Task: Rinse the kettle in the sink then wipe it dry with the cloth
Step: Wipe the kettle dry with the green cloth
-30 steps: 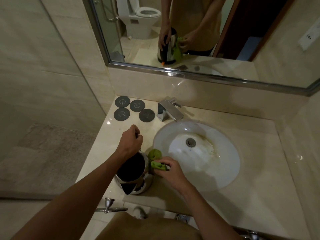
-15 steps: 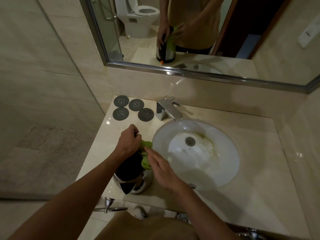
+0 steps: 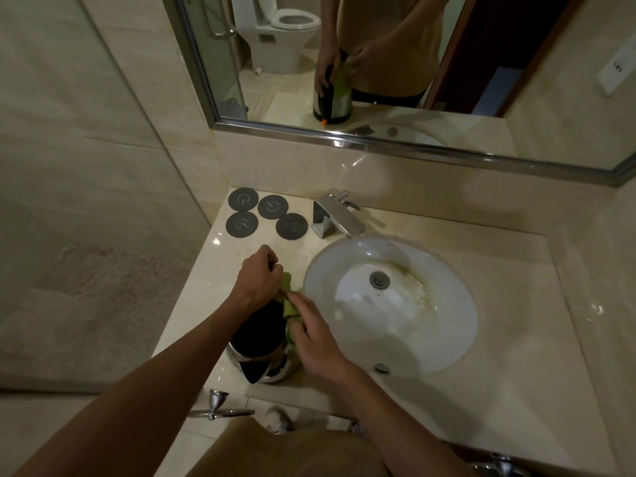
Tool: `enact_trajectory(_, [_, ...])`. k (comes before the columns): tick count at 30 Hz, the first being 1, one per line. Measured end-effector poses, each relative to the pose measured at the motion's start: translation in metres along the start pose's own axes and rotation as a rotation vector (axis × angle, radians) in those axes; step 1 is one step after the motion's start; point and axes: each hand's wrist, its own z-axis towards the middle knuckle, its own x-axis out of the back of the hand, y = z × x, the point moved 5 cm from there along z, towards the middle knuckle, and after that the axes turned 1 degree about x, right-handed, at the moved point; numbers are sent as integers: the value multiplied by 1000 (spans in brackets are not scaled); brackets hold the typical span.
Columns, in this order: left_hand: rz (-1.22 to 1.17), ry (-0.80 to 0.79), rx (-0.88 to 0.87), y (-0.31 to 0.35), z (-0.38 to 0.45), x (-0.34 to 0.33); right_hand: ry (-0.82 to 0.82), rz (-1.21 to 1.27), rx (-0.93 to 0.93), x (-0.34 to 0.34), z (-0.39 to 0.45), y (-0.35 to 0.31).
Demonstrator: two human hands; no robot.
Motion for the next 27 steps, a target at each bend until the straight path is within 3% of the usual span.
enact_trajectory(6, [6,-9,-8,1,1,-1,-38,113,-286,2,-4,43])
enact_trajectory(13, [4,0,-3,-4,5,-2,-11,35,-86,3,-3,-5])
enact_trajectory(21, [-47,-8,6,-5,4,-1,-45,75,-302,10,7,29])
enact_trajectory(27, [-52,-20,12,-5,4,0,5,66,-35,6,-1,0])
